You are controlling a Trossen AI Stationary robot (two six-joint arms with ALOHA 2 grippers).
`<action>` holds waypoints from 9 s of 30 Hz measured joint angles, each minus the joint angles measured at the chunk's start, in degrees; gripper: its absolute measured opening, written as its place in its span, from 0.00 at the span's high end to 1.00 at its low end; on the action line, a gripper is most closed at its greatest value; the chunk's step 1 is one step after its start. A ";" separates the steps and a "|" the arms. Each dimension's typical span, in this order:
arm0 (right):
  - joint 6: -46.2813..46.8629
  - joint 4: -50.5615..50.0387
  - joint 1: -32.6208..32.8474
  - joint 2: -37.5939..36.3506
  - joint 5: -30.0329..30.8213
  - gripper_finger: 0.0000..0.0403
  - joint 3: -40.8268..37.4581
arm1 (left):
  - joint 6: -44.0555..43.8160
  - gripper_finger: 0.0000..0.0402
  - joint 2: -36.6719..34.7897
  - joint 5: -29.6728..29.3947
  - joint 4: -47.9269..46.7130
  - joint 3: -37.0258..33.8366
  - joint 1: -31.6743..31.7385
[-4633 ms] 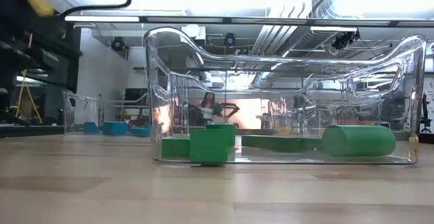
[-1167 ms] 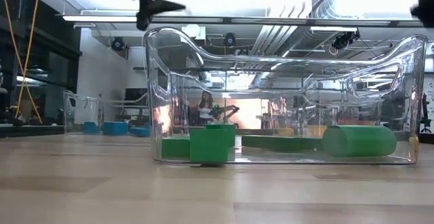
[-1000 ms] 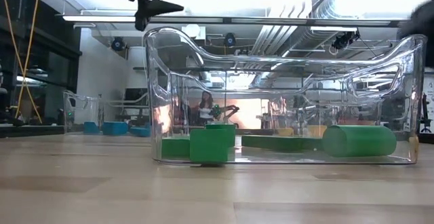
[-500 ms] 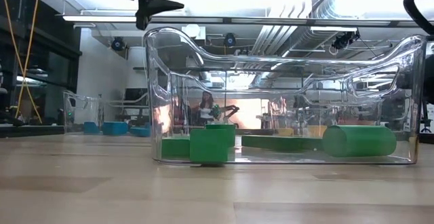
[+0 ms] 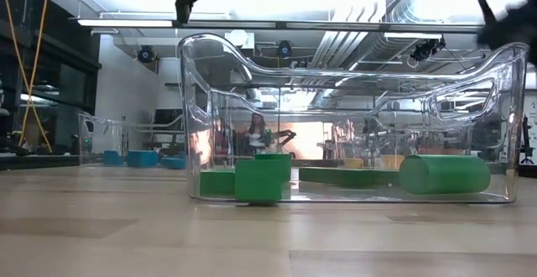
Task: Sort blocks
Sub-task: Put the yellow block into the right transparent bin
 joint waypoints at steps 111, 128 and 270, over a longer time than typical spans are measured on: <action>-99.54 33.41 -40.29 1.20 -2.03 0.55 -6.82 | -5.97 0.45 0.01 -0.22 -6.59 0.02 -0.21; -96.69 46.29 -33.07 2.92 -4.39 0.55 -1.38 | -5.96 0.45 0.02 0.09 -6.74 0.02 -0.21; -76.74 -12.23 -30.16 -13.98 25.59 0.70 9.33 | 7.16 0.45 0.07 -1.81 -6.61 0.02 -0.14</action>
